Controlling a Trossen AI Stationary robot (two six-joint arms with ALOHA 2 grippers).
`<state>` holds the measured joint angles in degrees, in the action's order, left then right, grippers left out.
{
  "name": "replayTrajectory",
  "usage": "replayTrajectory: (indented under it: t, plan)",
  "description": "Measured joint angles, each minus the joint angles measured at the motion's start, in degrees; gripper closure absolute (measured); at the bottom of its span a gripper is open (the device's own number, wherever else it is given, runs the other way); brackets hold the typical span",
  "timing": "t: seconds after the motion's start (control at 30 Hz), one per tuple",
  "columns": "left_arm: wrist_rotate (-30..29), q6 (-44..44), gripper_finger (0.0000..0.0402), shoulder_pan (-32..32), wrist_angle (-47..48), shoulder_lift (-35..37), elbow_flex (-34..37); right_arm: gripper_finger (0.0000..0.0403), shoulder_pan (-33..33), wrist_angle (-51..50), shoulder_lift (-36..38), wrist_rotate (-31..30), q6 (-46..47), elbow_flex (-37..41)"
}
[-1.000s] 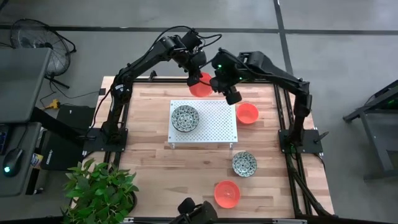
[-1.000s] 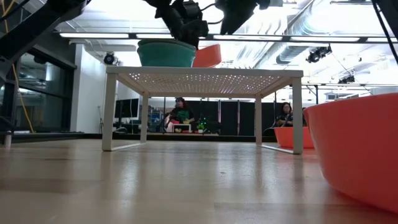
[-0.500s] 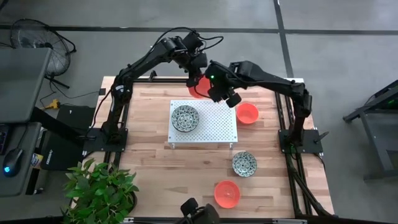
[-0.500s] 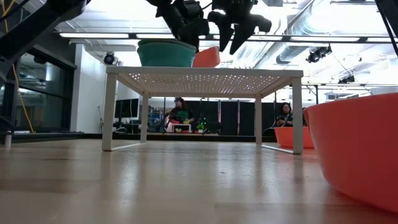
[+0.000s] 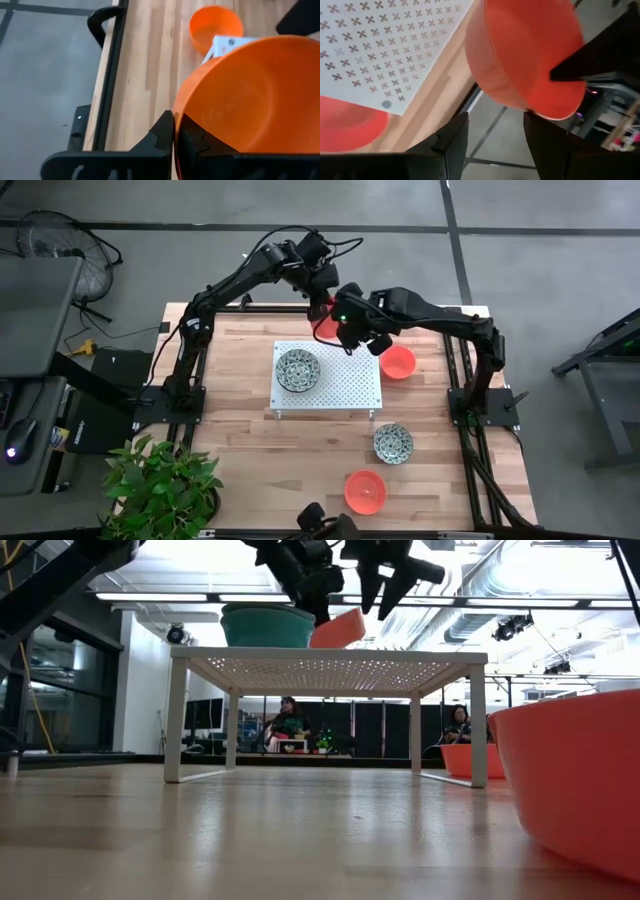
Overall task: Pick & Place Mini bowls
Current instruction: Put the top left orange bowl on the shelf
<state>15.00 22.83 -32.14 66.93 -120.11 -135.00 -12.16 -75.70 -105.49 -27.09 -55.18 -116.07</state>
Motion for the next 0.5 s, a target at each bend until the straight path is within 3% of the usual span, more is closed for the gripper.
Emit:
replayTrajectory:
  t: [0.27,0.5]
  plan:
    - [2.24,-3.02,0.0401,-0.06,-1.68,0.0,0.13,0.0222,1.78,3.25,1.92,-3.53,-3.37,-0.04]
    - [4.11,-4.91,0.0401,0.33,-3.28,-1.15,0.25,0.0222,3.27,4.0,2.53,2.32,-3.53,-0.02]
